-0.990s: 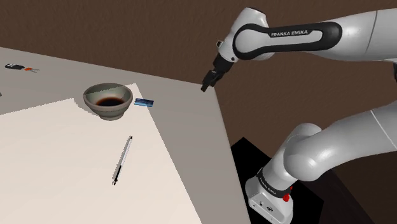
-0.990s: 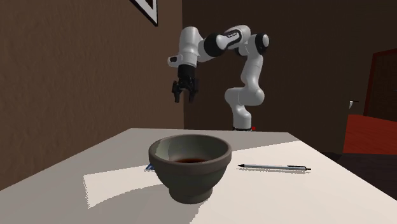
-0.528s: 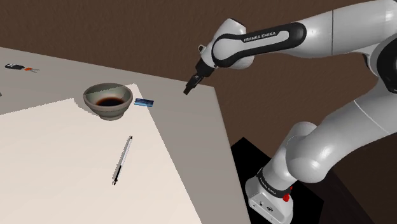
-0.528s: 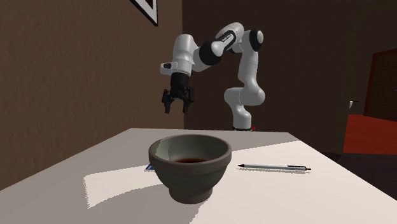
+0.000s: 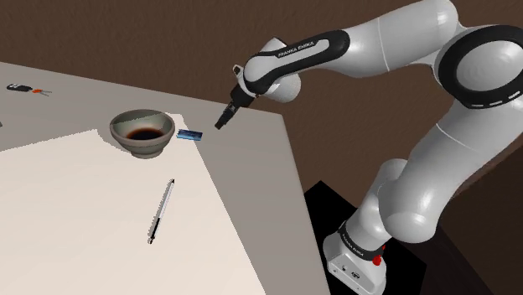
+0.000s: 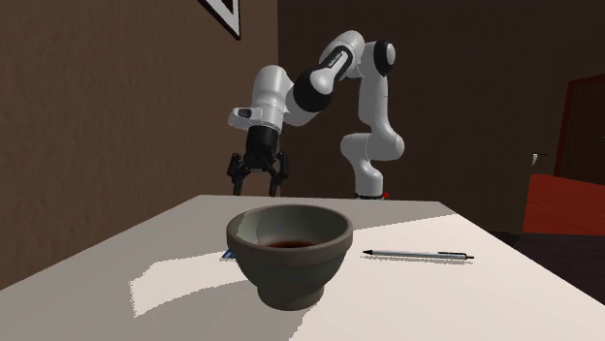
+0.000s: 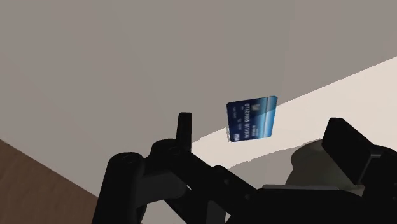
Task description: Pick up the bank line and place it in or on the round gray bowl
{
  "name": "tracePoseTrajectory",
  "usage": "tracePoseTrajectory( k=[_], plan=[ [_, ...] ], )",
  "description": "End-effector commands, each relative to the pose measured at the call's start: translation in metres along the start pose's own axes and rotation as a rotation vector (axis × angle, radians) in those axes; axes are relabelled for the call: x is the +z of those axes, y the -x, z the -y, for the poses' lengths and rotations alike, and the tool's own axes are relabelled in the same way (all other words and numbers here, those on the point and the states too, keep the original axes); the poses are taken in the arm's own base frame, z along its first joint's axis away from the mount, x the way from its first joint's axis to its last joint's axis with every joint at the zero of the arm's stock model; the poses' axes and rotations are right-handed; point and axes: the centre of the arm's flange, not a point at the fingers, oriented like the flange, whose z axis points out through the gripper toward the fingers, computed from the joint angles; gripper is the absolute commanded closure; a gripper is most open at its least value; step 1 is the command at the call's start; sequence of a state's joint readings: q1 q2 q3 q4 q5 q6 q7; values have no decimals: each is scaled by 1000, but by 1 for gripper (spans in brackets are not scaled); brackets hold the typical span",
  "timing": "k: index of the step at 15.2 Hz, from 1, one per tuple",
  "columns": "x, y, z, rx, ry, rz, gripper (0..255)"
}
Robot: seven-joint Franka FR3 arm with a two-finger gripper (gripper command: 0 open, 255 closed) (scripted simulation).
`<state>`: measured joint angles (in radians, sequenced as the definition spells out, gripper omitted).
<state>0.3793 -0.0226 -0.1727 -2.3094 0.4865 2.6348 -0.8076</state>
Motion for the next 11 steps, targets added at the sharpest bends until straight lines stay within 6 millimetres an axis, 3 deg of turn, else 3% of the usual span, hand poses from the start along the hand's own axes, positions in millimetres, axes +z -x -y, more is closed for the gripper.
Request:
tracePoseTrajectory(
  k=[1, 8, 11],
  plan=[
    [19, -16, 2, -55, -14, -29, 0],
    [75, -66, 21, -231, -63, -122, 0],
    [91, -68, 22, -231, -63, -122, 0]
  ],
)
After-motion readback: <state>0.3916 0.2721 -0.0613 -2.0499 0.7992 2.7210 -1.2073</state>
